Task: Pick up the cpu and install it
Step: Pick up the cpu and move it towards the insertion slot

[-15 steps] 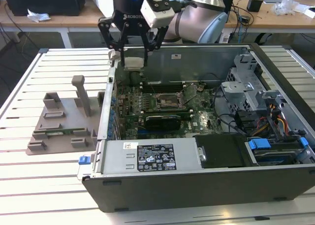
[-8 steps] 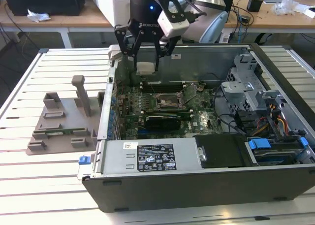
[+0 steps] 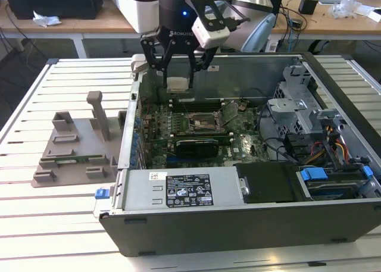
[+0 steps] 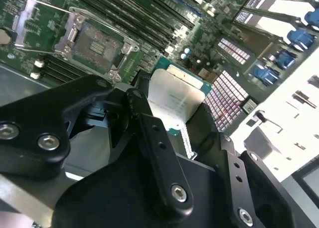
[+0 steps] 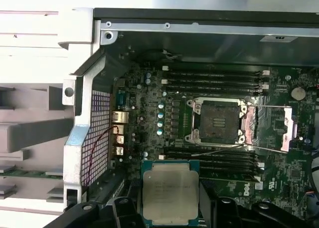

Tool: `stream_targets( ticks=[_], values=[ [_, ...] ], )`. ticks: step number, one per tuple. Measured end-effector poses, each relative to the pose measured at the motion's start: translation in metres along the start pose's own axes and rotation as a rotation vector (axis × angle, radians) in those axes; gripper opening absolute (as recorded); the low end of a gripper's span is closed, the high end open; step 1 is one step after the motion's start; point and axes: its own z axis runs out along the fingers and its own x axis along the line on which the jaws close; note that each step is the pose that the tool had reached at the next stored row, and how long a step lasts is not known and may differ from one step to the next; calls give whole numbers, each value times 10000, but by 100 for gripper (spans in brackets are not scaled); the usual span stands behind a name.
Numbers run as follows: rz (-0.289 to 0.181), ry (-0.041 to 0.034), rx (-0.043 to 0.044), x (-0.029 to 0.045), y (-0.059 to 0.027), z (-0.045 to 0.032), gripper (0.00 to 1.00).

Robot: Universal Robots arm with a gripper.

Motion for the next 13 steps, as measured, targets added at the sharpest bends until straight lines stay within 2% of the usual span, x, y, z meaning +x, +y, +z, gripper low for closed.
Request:
stream_targets(
  ticks=[1,2,3,4,8,13],
  values=[
    [3,-154,9,0,0,0,54],
    [8,-358,19,0,0,1,54],
    [13,-517,27,0,0,2,54],
    [15,-595,31,0,0,2,54],
    [15,-648,36,0,0,3,54],
    [17,-648,47,-11,4,138,54]
  ],
)
